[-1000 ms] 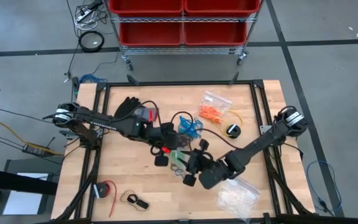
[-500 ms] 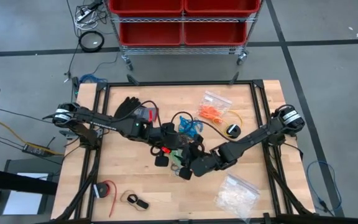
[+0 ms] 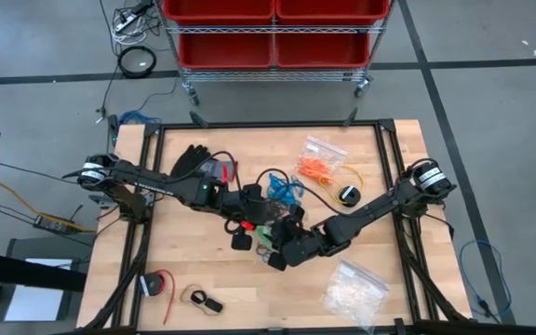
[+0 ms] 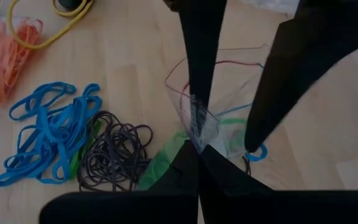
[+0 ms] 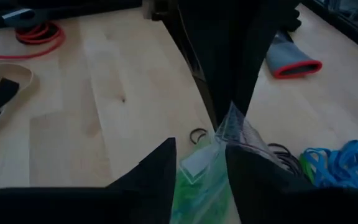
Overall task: Sort rubber bands
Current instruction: Close the transparent zip bag
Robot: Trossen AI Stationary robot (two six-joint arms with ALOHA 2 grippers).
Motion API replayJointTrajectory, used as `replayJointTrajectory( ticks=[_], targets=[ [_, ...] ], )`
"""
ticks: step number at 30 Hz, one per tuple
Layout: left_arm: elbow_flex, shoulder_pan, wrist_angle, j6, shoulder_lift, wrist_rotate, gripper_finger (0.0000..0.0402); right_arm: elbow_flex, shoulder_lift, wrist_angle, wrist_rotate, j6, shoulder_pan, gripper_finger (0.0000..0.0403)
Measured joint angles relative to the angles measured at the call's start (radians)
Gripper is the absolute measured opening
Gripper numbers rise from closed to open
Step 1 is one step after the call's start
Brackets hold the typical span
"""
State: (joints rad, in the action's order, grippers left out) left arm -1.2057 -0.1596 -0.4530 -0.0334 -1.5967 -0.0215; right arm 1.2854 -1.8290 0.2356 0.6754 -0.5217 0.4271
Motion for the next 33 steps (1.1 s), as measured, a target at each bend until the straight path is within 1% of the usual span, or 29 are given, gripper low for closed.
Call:
replayJointTrajectory(
  ticks=[3, 6, 8, 13, 21, 24, 27, 29, 33],
  targets=[
    [0.0, 0.0, -0.004, 0.0, 0.0, 0.003, 0.0001, 0.0, -0.002, 0.004, 0.001, 0.0, 0.0, 0.0081],
    [0.0, -0.002, -0.014, 0.001, 0.0, 0.007, 0.0001, 0.0, -0.002, 0.017, 0.001, 0.006, 0.0, 0.0025],
    [0.0, -0.005, -0.02, 0.002, 0.0, 0.016, 0.0001, 0.0, -0.002, 0.025, 0.001, 0.015, 0.0, 0.0008],
    [0.0, -0.009, -0.045, 0.003, 0.0, 0.019, 0.0001, 0.0, -0.002, 0.098, -0.01, -0.016, 0.005, 0.0002],
    [0.0, -0.009, -0.076, 0.003, 0.0, 0.011, 0.0001, 0.003, -0.002, 0.277, -0.063, -0.132, 0.04, 0.0001],
    [0.0, -0.009, -0.076, 0.004, 0.0, 0.003, 0.0001, 0.008, -0.001, 0.305, -0.061, -0.159, 0.058, 0.0002],
    [0.0, -0.006, -0.082, 0.01, 0.0, -0.053, 0.0001, 0.008, 0.009, 0.315, -0.047, -0.168, 0.085, 0.0016],
    [-0.001, 0.001, -0.095, 0.012, 0.0, -0.089, 0.0001, 0.008, 0.024, 0.351, -0.029, -0.196, 0.11, 0.0031],
    [-0.001, 0.014, -0.101, 0.019, 0.0, -0.108, 0.0001, 0.009, 0.054, 0.507, 0.008, -0.355, 0.176, 0.007]
  ],
)
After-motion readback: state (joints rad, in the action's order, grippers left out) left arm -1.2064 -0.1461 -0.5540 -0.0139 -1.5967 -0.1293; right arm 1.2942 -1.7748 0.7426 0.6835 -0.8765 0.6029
